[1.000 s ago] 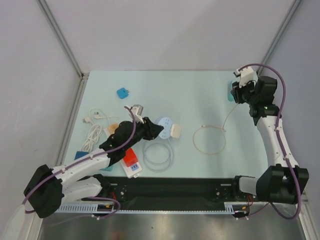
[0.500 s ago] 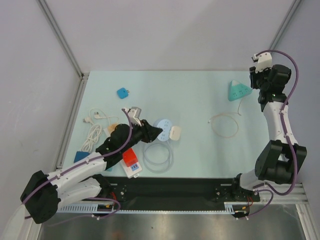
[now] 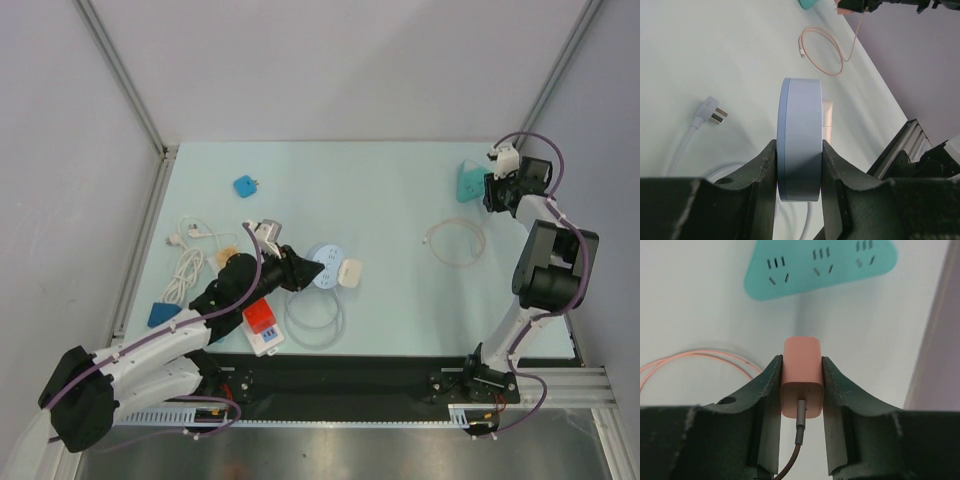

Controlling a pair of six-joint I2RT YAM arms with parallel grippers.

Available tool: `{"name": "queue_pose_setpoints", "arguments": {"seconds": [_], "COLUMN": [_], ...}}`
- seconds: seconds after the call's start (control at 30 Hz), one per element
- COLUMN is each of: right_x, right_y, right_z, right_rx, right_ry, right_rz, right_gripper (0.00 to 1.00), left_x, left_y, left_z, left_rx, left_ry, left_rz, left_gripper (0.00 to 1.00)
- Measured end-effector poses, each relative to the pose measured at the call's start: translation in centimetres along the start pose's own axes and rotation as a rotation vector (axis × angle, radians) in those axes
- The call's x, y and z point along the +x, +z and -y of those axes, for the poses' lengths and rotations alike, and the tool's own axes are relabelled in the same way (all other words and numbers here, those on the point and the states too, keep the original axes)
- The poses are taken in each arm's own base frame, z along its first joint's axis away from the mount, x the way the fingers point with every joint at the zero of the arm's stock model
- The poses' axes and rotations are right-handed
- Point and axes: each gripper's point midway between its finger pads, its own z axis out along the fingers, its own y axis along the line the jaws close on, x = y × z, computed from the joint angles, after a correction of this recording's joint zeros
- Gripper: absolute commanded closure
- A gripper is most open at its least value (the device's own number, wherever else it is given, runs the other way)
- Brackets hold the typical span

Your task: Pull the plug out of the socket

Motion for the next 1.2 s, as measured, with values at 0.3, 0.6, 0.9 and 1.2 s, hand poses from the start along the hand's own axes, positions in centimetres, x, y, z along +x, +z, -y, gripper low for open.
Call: {"name": "queue_pose_setpoints", "arguments": {"seconds": [0.3, 0.6, 0.9, 1.2], "right_x": [4.2, 3.6, -3.8, -5.4], "right_y": [3.3, 3.1, -4.3, -17.0], "right_z": [-1.0, -0.8, -1.5, -17.5], "right_rx": [-0.048, -0.050, -0.102, -0.732], "right_ry": [0.085, 0.075, -0.065, -0.420], "right_rz": [-0.115, -0.102, 0.076, 0.294], "right_gripper": [0.58, 0.20, 0.09, 0.07], "left_x": [0.0, 0.2, 0.4, 2.6], "left_y": [-0.2, -0.3, -0.3, 0.1], "left_z": [0.5, 1.0, 2.2, 3.2], "left_rx": [0.031, 0.068, 0.134, 0.224], "left_ry": [0.000, 0.001, 0.008, 0.013], "left_rz": [-0.001, -0.006, -0.021, -0.120], "left_gripper": [1.00, 1.00, 1.00, 1.00]}}
